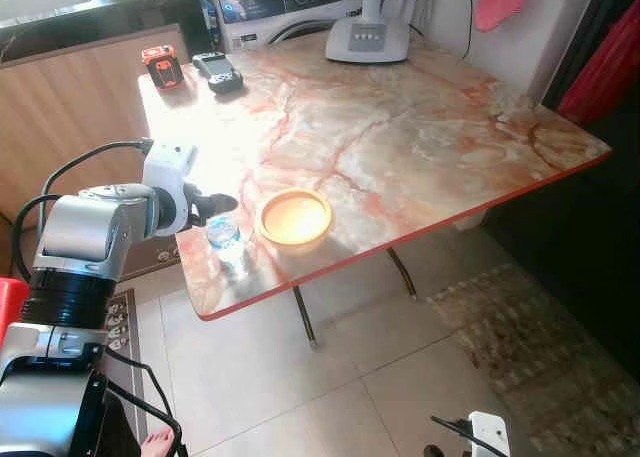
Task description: Restocking fridge
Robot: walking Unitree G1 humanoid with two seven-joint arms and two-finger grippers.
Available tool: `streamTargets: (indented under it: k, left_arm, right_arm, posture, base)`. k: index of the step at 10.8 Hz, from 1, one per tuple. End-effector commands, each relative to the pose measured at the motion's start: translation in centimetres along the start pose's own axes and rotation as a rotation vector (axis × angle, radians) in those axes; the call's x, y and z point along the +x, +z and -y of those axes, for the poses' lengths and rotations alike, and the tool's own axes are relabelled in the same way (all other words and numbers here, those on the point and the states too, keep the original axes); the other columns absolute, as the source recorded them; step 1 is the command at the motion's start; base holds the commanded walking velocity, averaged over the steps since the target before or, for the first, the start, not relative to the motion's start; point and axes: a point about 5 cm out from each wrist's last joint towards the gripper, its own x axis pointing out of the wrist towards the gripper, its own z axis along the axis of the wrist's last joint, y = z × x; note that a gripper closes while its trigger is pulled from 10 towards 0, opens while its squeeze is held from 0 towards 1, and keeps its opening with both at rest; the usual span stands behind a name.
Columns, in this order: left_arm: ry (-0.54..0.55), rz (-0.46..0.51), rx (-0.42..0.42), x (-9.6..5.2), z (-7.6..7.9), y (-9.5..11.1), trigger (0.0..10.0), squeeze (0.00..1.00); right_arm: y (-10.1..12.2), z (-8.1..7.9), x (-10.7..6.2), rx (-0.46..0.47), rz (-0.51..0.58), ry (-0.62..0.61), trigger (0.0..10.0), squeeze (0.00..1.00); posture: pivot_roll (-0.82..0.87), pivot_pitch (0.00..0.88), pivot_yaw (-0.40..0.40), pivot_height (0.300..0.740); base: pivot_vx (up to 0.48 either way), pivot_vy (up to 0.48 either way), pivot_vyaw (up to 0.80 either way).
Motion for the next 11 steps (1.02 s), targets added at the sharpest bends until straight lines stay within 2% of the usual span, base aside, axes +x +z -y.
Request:
streamTargets:
  k: [1,8,11]
  left_arm:
    - [0.028,-0.012,-0.014,-0.2,-0.5,-0.4,0.0,0.00]
    - [0.017,-0.028,-0.046,0.0,-0.2,-1.1,0.0,0.00]
    - [0.104,0.034,-0.072,-0.4,-1.2,-0.3,0.0,0.00]
  right_arm:
    - [-0.3,0.0,0.0,0.002,-0.017,0.003,10.0,0.00]
    - [-0.4,0.0,0.0,-0.002,-0.023,0.003,10.0,0.00]
    - [-0.4,0.1,-0.1,-0.003,-0.024,0.005,10.0,0.00]
  posture:
    - [0.14,0.071,0.034,0.740]
    - [0.13,0.074,0.033,0.740]
    - [0.13,0.072,0.031,0.740]
  base:
    - [0.000,0.000,0.00]
    - [0.000,0.000,0.00]
    - [0.000,0.000,0.00]
